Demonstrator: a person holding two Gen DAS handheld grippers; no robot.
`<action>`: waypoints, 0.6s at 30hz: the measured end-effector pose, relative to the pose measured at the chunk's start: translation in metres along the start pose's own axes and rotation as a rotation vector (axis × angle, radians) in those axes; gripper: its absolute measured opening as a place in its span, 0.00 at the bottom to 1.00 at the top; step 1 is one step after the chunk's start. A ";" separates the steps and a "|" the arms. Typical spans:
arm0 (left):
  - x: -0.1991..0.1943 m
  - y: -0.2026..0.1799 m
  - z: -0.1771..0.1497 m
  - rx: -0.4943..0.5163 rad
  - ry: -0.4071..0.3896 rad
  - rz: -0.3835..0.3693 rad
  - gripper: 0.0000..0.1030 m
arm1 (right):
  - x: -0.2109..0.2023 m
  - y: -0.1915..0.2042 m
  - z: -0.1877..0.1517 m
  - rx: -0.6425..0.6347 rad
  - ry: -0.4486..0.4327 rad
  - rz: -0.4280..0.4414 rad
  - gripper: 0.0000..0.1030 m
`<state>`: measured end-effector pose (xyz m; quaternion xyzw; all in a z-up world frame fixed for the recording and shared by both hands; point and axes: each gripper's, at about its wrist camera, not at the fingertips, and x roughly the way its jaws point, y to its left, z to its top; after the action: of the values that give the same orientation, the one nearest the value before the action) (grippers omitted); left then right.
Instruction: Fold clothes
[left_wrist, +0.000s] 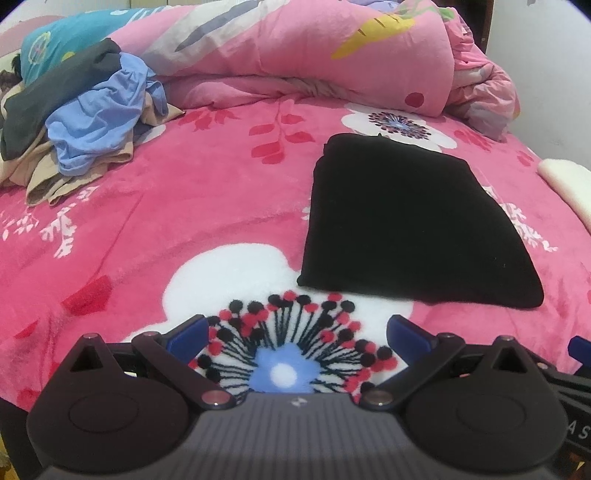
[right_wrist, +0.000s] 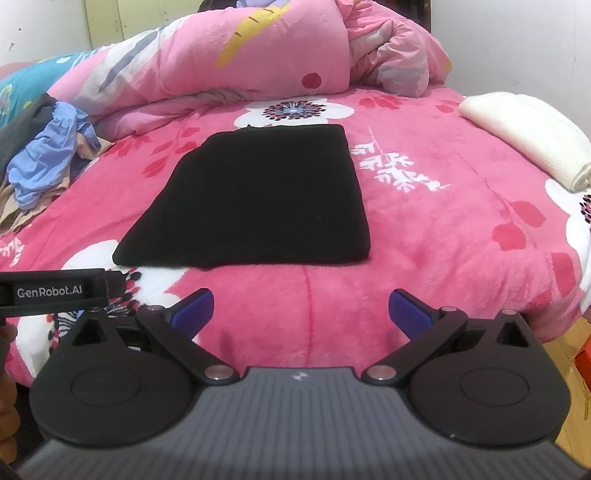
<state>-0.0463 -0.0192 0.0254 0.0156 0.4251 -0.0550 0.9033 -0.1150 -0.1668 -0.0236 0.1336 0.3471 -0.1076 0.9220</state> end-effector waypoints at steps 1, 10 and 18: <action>0.000 0.000 0.000 0.000 -0.001 0.000 1.00 | 0.000 0.000 0.000 0.000 0.001 0.000 0.99; 0.000 -0.001 0.000 0.009 0.001 0.006 1.00 | 0.001 0.000 -0.001 0.005 0.005 0.002 0.99; 0.001 0.000 -0.001 0.015 0.003 0.012 1.00 | 0.001 0.001 -0.002 0.003 0.007 0.003 0.99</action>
<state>-0.0458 -0.0193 0.0240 0.0249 0.4260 -0.0529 0.9028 -0.1151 -0.1655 -0.0257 0.1360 0.3502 -0.1064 0.9206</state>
